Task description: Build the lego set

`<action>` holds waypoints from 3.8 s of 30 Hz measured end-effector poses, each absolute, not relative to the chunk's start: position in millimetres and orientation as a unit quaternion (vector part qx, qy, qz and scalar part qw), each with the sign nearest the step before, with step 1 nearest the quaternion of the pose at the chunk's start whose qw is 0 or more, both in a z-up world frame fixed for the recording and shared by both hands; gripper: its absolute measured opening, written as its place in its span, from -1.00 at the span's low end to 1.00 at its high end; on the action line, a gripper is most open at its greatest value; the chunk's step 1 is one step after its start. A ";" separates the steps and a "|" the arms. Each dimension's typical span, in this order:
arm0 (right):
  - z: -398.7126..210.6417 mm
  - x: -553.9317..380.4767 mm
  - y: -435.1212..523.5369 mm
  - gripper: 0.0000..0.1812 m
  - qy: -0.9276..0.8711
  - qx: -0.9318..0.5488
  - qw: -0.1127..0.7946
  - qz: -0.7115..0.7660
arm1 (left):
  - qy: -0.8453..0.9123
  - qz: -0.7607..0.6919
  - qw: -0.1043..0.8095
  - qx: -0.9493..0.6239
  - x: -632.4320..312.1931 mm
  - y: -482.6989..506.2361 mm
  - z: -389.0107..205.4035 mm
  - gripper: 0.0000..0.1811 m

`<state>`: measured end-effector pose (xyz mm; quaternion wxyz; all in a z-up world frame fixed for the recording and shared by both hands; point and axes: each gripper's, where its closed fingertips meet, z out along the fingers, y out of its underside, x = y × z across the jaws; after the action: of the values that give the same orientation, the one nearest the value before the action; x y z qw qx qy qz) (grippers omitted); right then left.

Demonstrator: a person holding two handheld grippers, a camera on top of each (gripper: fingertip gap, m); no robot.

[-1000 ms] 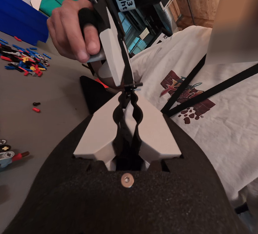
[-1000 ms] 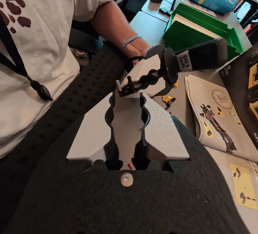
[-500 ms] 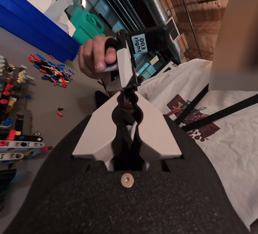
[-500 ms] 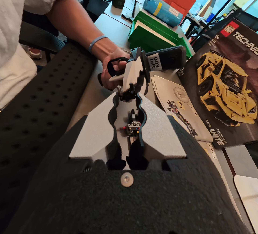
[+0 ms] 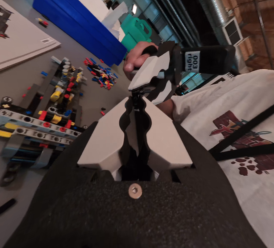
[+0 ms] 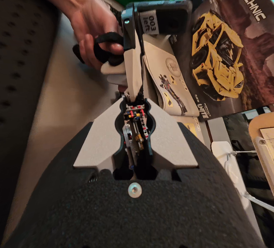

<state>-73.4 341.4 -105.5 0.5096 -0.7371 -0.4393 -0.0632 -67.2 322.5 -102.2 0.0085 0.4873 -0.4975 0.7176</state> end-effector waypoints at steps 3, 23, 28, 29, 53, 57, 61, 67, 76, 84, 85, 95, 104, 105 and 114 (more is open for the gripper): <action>-112.8 -70.6 342.9 -0.74 -0.441 -0.746 0.493 -0.078 | -0.510 0.700 -0.003 0.501 -64.9 324.1 -110.1 -0.94; -195.6 -20.8 276.0 -0.83 -0.280 -0.887 0.356 0.090 | -0.557 0.686 -0.037 0.467 -75.3 318.9 -105.8 -0.93; -200.2 -27.3 274.0 -0.83 -0.270 -0.896 0.334 0.115 | -0.564 0.678 -0.036 0.470 -76.2 318.3 -109.9 -0.93; -202.4 -25.9 274.5 -0.83 -0.268 -0.898 0.332 0.105 | -0.565 0.678 -0.037 0.469 -76.3 318.3 -109.4 -0.94; -206.5 -31.2 287.3 -0.95 -0.232 -0.892 0.376 0.092 | -0.583 0.665 -0.036 0.465 -77.7 311.6 -113.8 -0.94; -206.3 -30.8 287.5 -0.95 -0.237 -0.891 0.381 0.076 | -0.592 0.653 -0.047 0.469 -76.3 312.3 -118.1 -0.94; -174.0 -37.4 291.9 -0.96 -0.243 -0.853 0.455 0.081 | -0.613 0.620 -0.078 0.483 -73.2 313.9 -126.4 -0.93; -113.2 -41.6 290.1 -0.96 -0.238 -0.768 0.592 0.054 | -0.582 0.648 -0.083 0.484 -75.9 298.1 -103.9 -0.93; -132.7 -50.0 284.4 -0.95 -0.206 -0.796 0.553 0.131 | -0.562 0.673 -0.115 0.467 -79.4 291.6 -99.6 -0.94; -93.5 -78.0 275.7 -0.96 -0.351 -0.792 0.484 0.122 | -0.639 0.627 -0.289 0.340 -86.3 275.9 -83.8 -0.93; -89.8 -81.2 275.5 -0.96 -0.363 -0.791 0.478 0.122 | -0.641 0.627 -0.293 0.332 -87.0 273.1 -82.2 -0.93; -76.9 -91.6 270.3 -0.96 -0.390 -0.780 0.468 0.144 | -0.630 0.644 -0.317 0.297 -90.7 261.5 -71.1 -0.93; -79.7 -88.2 267.2 -0.96 -0.389 -0.785 0.463 0.133 | -0.641 0.631 -0.318 0.299 -85.1 261.5 -77.6 -0.93; -79.7 -88.3 266.8 -0.96 -0.390 -0.784 0.463 0.134 | -0.642 0.631 -0.317 0.299 -85.0 261.2 -78.1 -0.93; -77.9 -86.4 269.4 -0.96 -0.384 -0.783 0.469 0.137 | -0.642 0.625 -0.328 0.301 -83.0 262.3 -78.4 -0.93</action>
<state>-86.4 269.4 -77.9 0.4689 -0.7833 -0.3843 0.1373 -83.0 262.3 -78.4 -0.3279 0.3011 -0.6417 0.6245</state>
